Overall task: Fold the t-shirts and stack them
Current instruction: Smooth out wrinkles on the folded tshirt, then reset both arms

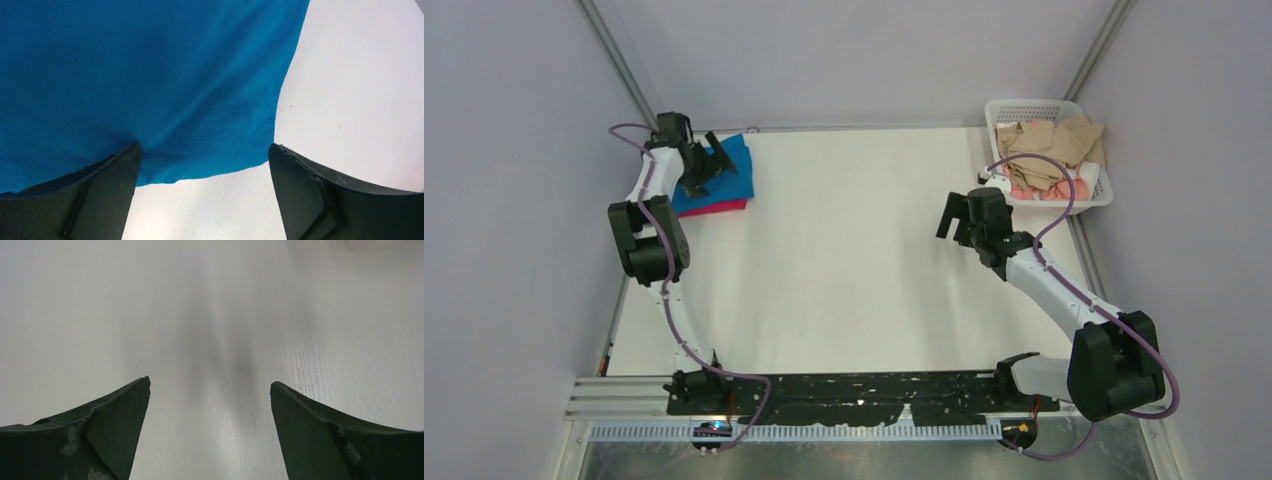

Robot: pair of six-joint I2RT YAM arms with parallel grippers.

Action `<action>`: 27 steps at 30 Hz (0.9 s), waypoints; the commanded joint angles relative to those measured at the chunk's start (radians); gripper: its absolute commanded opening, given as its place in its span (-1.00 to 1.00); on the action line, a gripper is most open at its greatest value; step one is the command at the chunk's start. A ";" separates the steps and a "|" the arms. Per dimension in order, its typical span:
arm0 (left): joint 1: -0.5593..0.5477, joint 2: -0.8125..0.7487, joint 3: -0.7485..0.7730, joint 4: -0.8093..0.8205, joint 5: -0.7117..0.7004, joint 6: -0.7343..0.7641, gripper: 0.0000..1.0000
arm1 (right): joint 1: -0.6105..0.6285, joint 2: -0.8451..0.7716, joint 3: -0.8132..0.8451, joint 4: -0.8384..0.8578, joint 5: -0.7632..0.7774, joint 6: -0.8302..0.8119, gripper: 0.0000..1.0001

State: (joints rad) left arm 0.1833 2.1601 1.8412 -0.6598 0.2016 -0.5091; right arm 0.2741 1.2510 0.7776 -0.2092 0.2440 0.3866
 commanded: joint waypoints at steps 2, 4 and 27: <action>0.003 -0.034 -0.046 -0.018 -0.036 -0.003 0.99 | 0.005 -0.013 0.026 0.037 -0.004 -0.002 0.90; 0.002 -0.048 -0.026 -0.020 -0.034 0.007 0.99 | 0.005 -0.015 0.026 0.037 -0.005 -0.001 0.90; -0.457 -1.238 -1.274 0.501 -0.392 -0.112 0.99 | 0.005 -0.456 -0.229 0.058 0.090 0.075 0.90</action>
State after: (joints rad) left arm -0.2558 1.0657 0.8051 -0.3801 -0.1265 -0.5301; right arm 0.2741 0.8585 0.6056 -0.2016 0.2863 0.4255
